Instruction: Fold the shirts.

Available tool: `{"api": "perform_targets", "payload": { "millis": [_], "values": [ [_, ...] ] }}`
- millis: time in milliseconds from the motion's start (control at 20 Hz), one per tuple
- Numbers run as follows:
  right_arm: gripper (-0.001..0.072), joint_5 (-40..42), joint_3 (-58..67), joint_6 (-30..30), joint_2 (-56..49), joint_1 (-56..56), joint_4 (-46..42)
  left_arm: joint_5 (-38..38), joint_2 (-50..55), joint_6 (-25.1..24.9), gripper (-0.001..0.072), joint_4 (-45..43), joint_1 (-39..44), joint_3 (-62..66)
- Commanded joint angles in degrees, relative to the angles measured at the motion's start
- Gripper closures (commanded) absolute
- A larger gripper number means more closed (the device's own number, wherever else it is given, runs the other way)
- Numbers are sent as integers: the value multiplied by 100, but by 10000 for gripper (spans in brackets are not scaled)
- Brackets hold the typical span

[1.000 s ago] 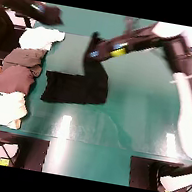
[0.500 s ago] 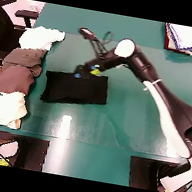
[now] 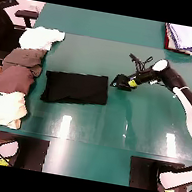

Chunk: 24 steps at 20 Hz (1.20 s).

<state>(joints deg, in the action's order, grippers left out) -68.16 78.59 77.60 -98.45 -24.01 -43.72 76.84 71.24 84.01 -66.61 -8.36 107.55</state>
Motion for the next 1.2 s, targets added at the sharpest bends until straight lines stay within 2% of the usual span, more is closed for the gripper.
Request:
{"api": "perform_targets", "payload": {
  "millis": [0,150,250,300,400,450,550,750,950,1150],
  "values": [
    [97,79,81,35,-525,-109,590,13,138,-9,681,81,188,-4],
    [97,20,765,39,-1187,-608,927,11,197,-44,681,83,428,-7],
    [193,-57,1211,39,-1561,-892,1071,15,199,-44,681,81,549,-7],
    [306,-83,1432,37,-1696,-1008,1064,22,199,-44,681,81,599,-7],
    [660,-50,1716,33,-1773,-1115,1054,24,199,-42,681,79,704,-7],
    [692,15,1825,33,-1738,-1104,1049,13,199,-42,682,63,778,-7],
    [692,118,1963,37,-1556,-925,841,-52,199,-42,682,52,1029,-7],
    [693,-59,1985,352,-780,37,-422,-44,199,-44,682,13,1606,-7],
    [693,-376,1982,800,127,1545,-1635,-125,199,-44,682,-7,1952,-7],
    [693,-492,1641,1025,927,3331,-2240,-138,199,-42,681,-15,2015,-7]
  ]
}}
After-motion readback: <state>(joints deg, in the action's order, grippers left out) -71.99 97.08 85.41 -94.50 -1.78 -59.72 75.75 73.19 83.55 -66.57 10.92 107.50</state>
